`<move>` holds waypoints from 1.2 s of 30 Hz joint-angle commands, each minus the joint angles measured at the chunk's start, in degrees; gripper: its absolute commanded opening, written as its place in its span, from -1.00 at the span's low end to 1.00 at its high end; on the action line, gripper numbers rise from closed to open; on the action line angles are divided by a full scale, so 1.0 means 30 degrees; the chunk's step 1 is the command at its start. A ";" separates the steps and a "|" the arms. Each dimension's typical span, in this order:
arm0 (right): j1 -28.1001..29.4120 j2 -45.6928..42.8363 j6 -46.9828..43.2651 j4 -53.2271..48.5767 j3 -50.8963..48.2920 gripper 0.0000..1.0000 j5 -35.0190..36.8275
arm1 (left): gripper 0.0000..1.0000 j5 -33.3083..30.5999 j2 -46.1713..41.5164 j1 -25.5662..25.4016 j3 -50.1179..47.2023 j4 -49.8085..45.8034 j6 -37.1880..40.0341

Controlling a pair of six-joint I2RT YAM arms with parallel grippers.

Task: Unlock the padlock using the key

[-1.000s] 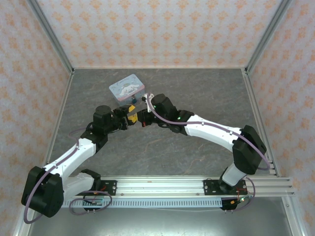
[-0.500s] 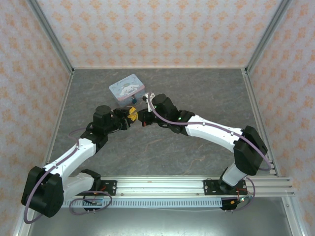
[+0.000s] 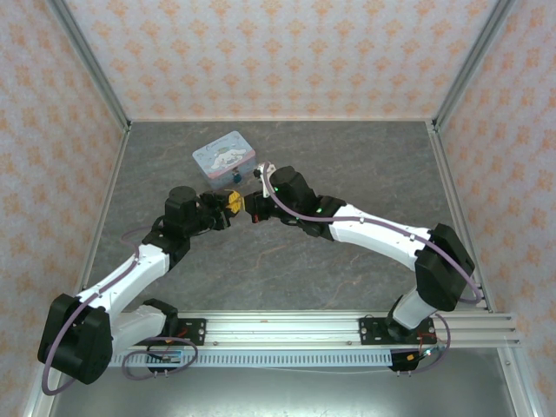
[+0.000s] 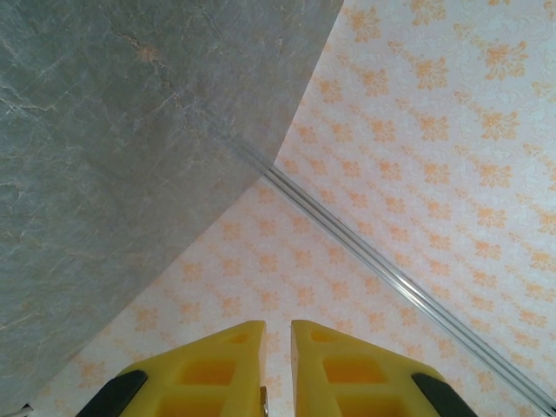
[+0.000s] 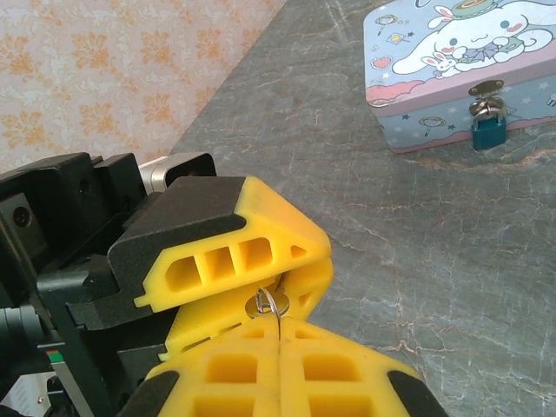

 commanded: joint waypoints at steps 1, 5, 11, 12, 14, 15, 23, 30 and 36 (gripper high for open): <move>0.0019 -0.0667 0.0181 0.0518 -0.0249 -1.00 0.0489 | -0.70 -0.0230 -0.0298 -0.0136 0.0366 -0.0336 0.0199; -0.0030 -0.0753 0.0183 0.0553 -0.0289 -1.00 0.0564 | -0.71 -0.0230 -0.0269 -0.0135 0.0366 -0.0441 0.0285; -0.0110 -0.0860 0.0319 0.0744 -0.0498 -1.00 0.0450 | -0.84 -0.0230 -0.0239 -0.0129 0.0439 -0.0591 0.0518; -0.0139 -0.0842 0.0314 0.0701 -0.0485 -1.00 0.0419 | -0.87 -0.0230 -0.0243 -0.0113 0.0505 -0.0707 0.0680; -0.0180 -0.0875 0.0305 0.0684 -0.0523 -1.00 0.0361 | -0.95 -0.0226 -0.0268 -0.0136 0.0657 -0.1007 0.0881; -0.0228 -0.0925 0.0345 0.0611 -0.0565 -1.00 0.0359 | -0.99 -0.0229 -0.0269 -0.0118 0.0710 -0.1151 0.1078; -0.1211 -0.2397 0.1395 0.1928 -0.1859 -0.46 -0.1503 | -1.00 -0.1832 -0.0671 -0.0133 0.4087 -0.5864 0.8557; -0.2911 -0.4496 0.4729 0.7158 -0.4607 -0.02 -0.4855 | -1.00 -0.2626 -0.1027 -0.0440 0.7542 -0.6186 1.9174; -0.3654 -0.4677 0.8414 1.4621 -0.6003 0.19 -0.6975 | -1.00 -0.1188 -0.1180 -0.1627 0.8371 -0.3584 2.4572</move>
